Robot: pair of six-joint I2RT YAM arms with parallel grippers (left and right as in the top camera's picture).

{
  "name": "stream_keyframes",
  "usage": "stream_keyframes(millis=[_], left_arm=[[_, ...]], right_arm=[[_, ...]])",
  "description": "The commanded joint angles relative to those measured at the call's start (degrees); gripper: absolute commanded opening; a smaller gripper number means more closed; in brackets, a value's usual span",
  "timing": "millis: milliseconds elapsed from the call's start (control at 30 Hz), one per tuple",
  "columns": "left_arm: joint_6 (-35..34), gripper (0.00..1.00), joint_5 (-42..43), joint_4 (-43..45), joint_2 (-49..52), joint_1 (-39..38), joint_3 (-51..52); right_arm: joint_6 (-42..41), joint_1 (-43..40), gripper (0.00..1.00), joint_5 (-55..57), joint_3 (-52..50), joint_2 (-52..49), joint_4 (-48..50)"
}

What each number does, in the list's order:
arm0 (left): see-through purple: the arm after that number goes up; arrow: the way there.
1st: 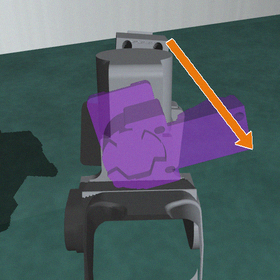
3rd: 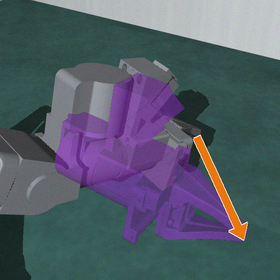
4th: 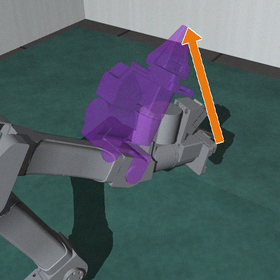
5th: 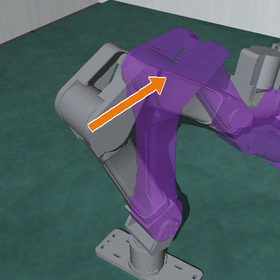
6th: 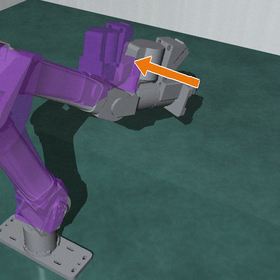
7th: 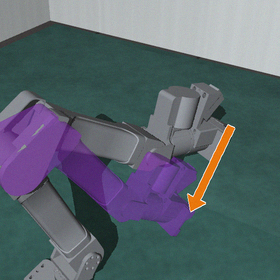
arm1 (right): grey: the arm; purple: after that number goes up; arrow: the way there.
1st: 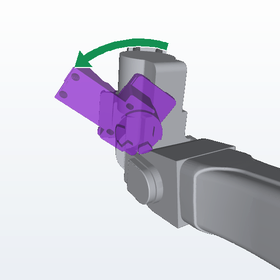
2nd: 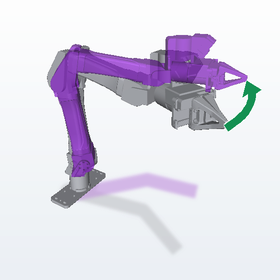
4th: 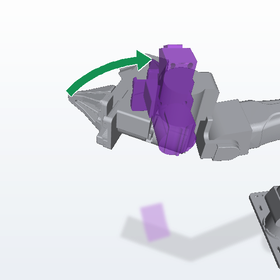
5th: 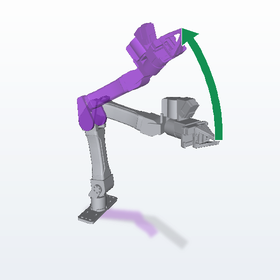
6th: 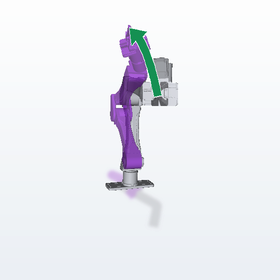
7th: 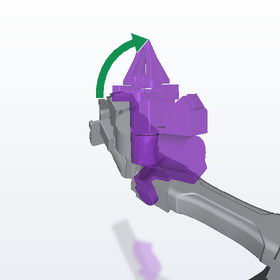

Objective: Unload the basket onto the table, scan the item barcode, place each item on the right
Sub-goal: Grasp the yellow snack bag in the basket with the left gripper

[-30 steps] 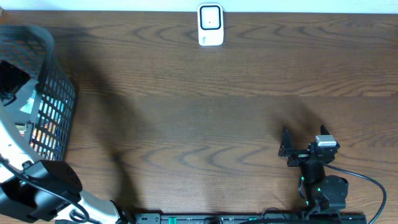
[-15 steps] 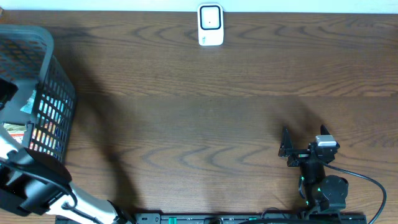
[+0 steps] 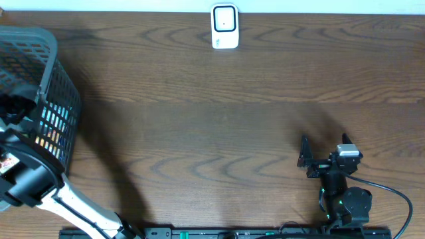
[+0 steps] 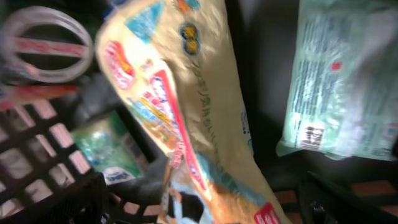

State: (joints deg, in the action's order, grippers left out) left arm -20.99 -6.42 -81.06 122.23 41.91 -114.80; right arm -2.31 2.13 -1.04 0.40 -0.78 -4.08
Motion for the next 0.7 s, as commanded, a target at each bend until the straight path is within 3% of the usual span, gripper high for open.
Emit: stream_keyframes(millis=[0, 367, 433, 600, 633, 667], left_arm=[[-0.35, 0.98, 2.80, -1.20, 3.06, 0.07, 0.33], [-0.35, 0.96, 2.75, 0.09, 5.55, 0.15, 8.04], [-0.33, 0.75, 2.75, 0.68, 5.55, 0.13, 9.97], [-0.28, 0.48, 2.78, 0.00, 5.49, 0.15, 10.97], [0.11, 0.35, 2.78, -0.52, 5.49, 0.17, 10.86], [0.61, 0.31, 2.78, -0.76, 5.49, 0.20, 10.64]], right_arm=[[0.68, 0.55, 0.99, 0.26, -0.09, 0.02, -0.24], [0.66, 0.55, 0.99, 0.26, -0.09, 0.02, -0.24], [0.66, 0.55, 0.99, 0.26, -0.09, 0.02, -0.24], [0.66, 0.55, 0.99, 0.26, -0.09, 0.02, -0.24], [0.68, 0.55, 0.99, 0.26, -0.09, 0.02, -0.24], [0.68, 0.55, 0.99, 0.26, -0.09, 0.02, -0.24]])
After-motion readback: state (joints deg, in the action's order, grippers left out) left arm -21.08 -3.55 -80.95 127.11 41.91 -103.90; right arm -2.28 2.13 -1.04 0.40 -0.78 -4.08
